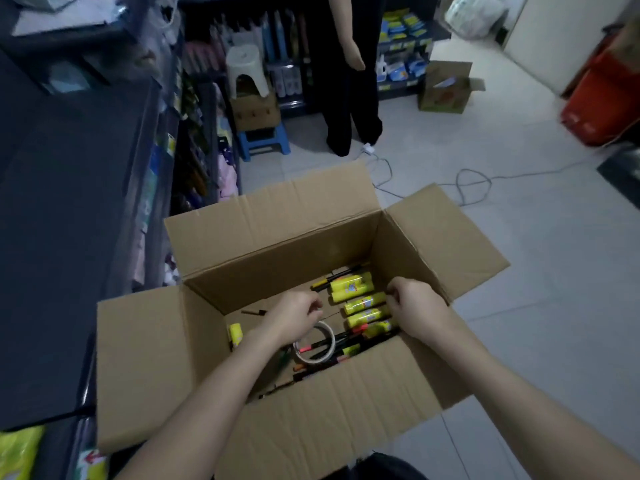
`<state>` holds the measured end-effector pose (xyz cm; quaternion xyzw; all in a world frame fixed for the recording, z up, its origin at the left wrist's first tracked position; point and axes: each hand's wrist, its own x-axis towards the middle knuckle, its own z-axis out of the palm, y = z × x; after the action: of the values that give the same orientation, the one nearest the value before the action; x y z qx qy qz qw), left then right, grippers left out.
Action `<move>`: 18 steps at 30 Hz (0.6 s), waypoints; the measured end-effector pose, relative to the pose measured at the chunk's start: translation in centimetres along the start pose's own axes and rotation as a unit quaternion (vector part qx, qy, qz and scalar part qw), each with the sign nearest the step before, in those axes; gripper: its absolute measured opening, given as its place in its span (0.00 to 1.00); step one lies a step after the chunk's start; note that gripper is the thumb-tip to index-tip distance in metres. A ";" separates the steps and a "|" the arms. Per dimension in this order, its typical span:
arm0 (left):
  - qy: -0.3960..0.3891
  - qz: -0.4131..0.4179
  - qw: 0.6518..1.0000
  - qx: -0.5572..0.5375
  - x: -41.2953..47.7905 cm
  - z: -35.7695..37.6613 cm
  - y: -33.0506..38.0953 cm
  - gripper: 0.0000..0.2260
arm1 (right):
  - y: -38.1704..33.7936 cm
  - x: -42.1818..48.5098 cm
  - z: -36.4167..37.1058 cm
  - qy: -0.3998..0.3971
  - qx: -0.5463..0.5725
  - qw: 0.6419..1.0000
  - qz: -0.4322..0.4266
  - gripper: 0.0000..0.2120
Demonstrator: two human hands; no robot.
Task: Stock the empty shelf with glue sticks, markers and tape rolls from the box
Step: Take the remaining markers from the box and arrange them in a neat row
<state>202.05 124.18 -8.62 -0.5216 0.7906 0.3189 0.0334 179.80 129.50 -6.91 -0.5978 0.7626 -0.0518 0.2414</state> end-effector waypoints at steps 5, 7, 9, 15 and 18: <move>-0.060 0.030 0.997 0.028 5.1 3.5 0.1 0.16 | 0.4 0.6 0.9 0.022 -0.038 0.998 0.049 0.07; -0.074 0.036 0.995 0.054 6.7 4.6 0.2 0.20 | 0.5 0.8 1.4 0.014 -0.055 0.997 0.047 0.06; -0.072 0.044 0.993 0.080 8.4 5.5 0.1 0.21 | 0.5 1.1 1.5 0.011 -0.066 0.997 0.046 0.06; -0.066 0.078 0.990 0.101 12.9 7.1 0.7 0.25 | 0.6 1.2 1.7 0.012 -0.094 0.994 0.054 0.08; -0.079 0.078 0.986 0.128 14.3 7.8 1.2 0.30 | 0.5 1.2 1.7 0.021 -0.100 0.993 0.052 0.09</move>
<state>192.37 117.16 -19.81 -0.4227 0.8582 0.2568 0.1371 179.87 128.93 -8.99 -0.5771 0.7990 0.0248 0.1671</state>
